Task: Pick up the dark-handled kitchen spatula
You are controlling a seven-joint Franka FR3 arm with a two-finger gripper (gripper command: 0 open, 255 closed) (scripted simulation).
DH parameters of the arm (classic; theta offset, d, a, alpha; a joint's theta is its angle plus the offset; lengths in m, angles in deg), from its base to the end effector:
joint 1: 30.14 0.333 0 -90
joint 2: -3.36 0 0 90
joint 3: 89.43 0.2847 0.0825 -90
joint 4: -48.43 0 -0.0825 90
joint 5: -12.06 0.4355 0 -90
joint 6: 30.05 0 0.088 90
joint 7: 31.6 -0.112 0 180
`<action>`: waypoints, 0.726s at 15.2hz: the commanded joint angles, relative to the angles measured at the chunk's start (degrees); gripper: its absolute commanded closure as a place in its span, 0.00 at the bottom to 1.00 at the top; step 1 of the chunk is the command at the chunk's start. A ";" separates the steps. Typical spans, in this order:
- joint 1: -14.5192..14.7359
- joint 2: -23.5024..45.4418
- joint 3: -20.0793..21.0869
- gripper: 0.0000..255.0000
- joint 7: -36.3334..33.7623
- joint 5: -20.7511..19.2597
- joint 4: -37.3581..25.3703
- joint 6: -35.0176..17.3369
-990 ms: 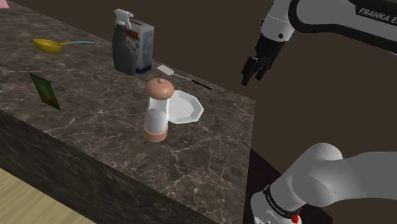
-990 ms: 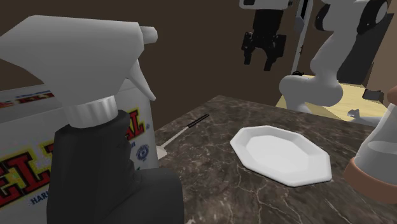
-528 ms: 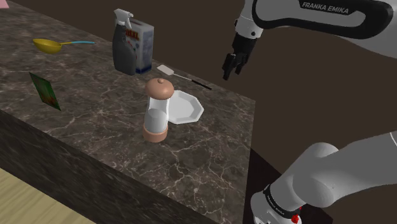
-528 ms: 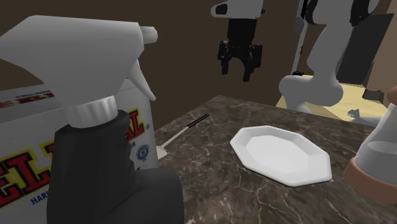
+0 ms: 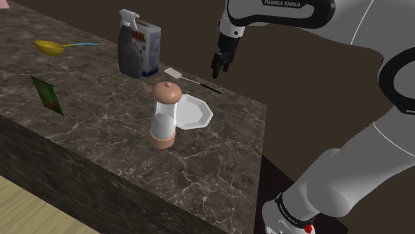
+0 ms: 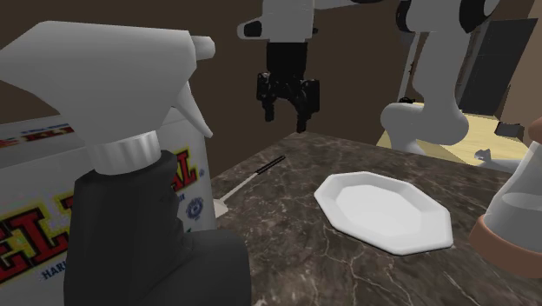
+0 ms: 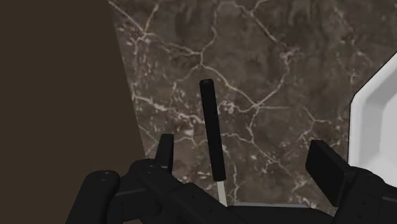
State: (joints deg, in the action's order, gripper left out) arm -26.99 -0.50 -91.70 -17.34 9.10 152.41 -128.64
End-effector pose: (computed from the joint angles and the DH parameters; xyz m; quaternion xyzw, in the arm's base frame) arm 0.5914 0.0036 0.5131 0.9903 0.1359 -0.0161 0.0224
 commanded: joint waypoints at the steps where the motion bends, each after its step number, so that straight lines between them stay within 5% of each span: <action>1: 0.32 4.73 0.18 0.00 2.07 0.49 -4.57 0.27; 8: 0.85 22.34 1.47 0.00 8.72 1.66 -24.13 3.70; 11: 0.86 22.74 1.53 0.00 8.85 1.67 -23.05 2.27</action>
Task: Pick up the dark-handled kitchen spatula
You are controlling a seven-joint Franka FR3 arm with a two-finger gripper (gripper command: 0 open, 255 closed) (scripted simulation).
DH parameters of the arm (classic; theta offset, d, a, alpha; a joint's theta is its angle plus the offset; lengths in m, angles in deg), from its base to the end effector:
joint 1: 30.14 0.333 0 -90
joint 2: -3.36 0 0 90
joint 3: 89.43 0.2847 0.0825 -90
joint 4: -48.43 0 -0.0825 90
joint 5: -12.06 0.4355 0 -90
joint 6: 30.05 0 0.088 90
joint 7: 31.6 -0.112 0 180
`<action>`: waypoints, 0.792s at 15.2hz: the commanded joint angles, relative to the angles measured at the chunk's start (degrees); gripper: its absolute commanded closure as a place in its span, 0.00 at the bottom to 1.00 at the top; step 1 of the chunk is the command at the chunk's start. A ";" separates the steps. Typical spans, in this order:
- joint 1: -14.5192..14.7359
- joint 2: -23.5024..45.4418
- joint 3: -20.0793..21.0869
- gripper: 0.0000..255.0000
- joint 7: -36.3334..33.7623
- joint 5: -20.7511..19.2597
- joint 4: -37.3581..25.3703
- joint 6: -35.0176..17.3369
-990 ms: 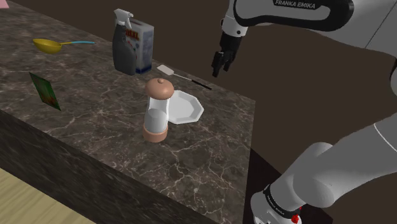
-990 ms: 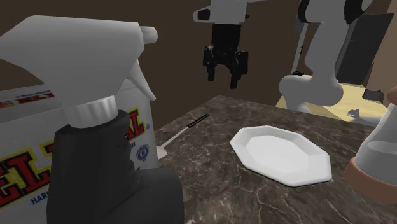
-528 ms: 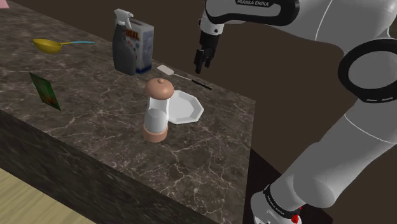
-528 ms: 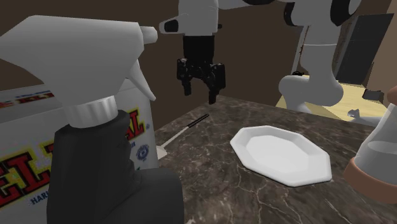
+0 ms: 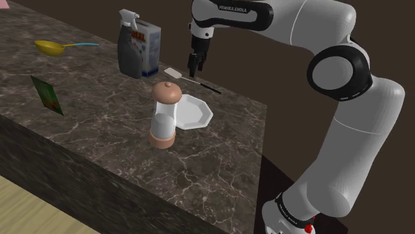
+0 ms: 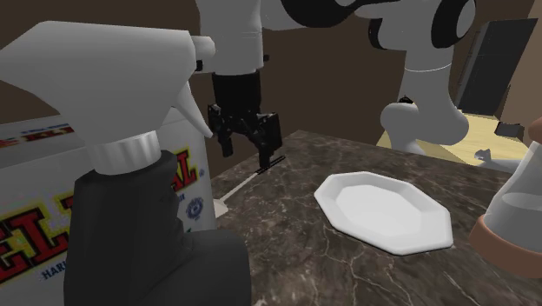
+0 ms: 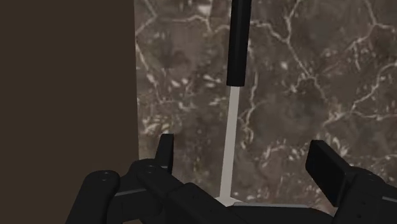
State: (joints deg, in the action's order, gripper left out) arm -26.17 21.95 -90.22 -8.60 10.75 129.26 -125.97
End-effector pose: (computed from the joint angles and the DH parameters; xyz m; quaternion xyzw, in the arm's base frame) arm 0.6921 0.0372 0.4695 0.9731 0.2281 -0.0324 0.0081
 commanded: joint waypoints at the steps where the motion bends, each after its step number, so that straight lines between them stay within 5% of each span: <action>1: 0.03 0.26 0.05 0.00 0.08 0.01 0.93 -1.19; 7: 0.03 0.29 0.05 0.00 0.00 0.00 4.40 -4.70; 8: 0.00 0.25 0.04 1.00 0.04 0.00 4.53 -4.79; 12: -0.02 0.28 0.03 1.00 0.07 0.00 4.52 -4.81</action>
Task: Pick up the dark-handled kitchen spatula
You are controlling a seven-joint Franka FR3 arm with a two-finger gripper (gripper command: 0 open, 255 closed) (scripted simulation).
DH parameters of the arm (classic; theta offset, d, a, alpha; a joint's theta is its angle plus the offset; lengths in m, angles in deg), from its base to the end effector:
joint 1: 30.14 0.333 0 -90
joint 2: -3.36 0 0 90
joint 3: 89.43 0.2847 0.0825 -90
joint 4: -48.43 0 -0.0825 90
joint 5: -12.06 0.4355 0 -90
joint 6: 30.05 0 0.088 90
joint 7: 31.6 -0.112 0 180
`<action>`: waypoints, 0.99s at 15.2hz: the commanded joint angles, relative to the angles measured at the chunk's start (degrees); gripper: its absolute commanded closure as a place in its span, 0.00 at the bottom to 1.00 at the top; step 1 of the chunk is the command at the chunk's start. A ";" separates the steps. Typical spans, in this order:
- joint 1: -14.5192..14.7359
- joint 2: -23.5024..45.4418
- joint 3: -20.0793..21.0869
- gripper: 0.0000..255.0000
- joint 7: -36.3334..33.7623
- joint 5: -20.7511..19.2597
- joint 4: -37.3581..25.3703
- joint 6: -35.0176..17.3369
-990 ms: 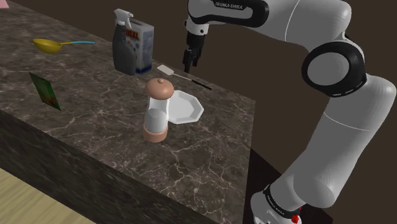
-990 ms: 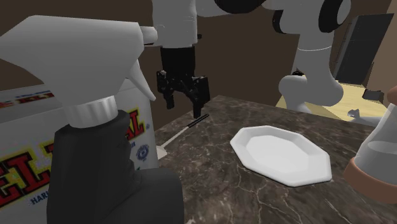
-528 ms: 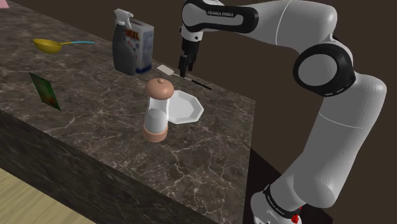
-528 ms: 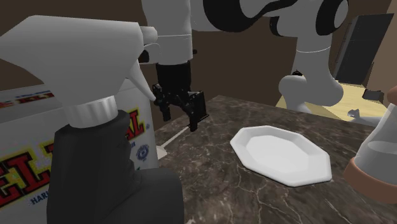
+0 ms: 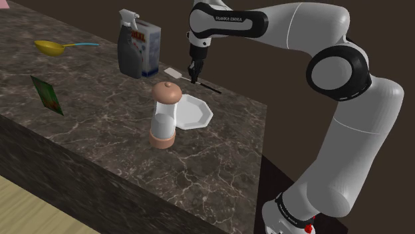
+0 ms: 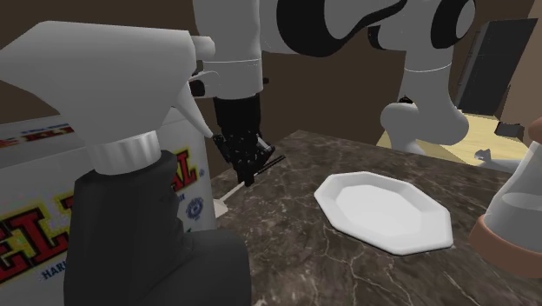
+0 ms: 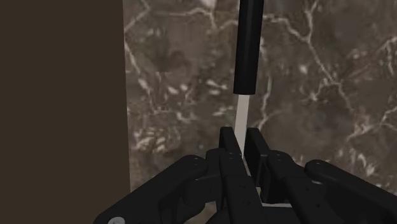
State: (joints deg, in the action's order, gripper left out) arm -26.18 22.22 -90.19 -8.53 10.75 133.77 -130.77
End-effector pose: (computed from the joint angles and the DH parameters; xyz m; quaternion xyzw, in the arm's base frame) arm 0.6926 0.0375 0.4318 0.9727 0.2298 -0.0322 0.0079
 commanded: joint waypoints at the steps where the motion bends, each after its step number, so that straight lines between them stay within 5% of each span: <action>1: 0.00 0.00 0.00 1.00 0.00 0.00 0.01 -0.01; 15: 0.05 0.40 0.02 1.00 0.12 0.03 -8.39 7.98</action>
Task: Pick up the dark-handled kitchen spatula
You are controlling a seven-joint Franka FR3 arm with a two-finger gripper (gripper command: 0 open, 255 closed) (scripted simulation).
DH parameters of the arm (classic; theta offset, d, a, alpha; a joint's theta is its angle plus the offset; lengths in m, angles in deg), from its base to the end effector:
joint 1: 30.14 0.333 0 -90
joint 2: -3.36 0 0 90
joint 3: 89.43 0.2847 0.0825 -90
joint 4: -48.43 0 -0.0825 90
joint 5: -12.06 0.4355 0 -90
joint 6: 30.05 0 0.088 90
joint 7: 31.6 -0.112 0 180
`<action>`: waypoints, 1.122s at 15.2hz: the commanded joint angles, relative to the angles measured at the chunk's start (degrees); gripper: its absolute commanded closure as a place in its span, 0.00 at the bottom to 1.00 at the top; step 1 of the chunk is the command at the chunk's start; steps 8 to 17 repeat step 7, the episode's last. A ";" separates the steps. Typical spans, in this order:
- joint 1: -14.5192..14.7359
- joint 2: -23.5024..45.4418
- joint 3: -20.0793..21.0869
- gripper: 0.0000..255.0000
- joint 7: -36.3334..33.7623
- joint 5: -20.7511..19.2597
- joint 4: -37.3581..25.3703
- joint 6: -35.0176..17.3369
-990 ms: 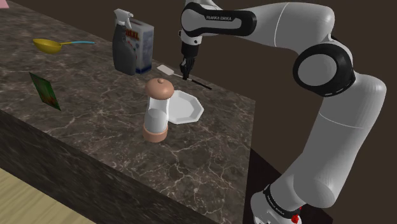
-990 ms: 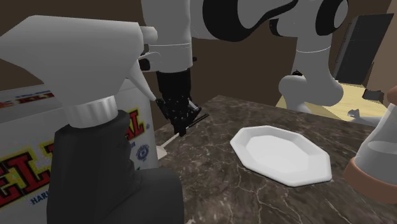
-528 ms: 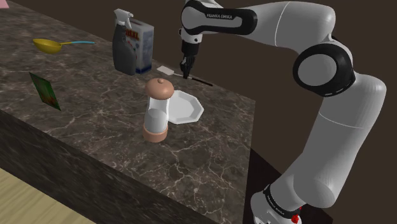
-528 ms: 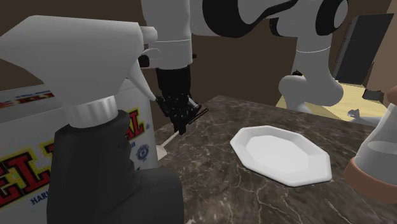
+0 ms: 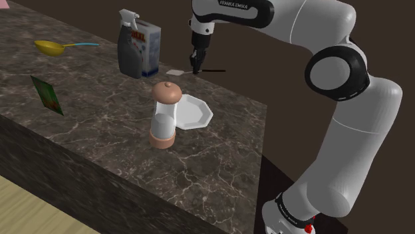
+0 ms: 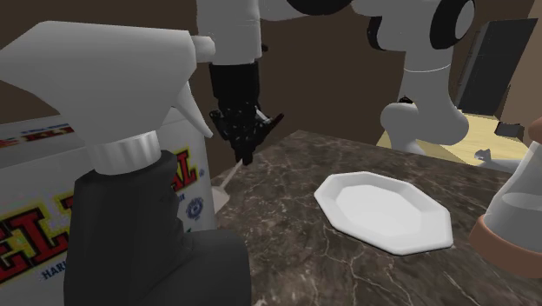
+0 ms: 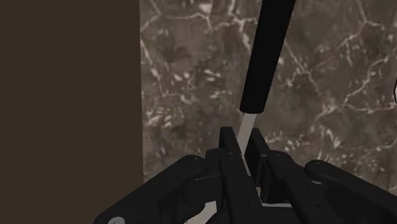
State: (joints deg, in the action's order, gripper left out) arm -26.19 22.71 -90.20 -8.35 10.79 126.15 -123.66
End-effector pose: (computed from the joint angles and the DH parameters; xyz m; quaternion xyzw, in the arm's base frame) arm 0.6946 0.0374 0.4855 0.9727 0.2298 -0.0320 0.0078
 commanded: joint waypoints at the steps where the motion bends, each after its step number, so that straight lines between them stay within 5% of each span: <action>1: 0.06 0.05 0.02 1.00 -0.04 -0.01 -1.74 1.71; 17: 0.06 0.83 0.02 1.00 0.04 0.00 -6.12 5.31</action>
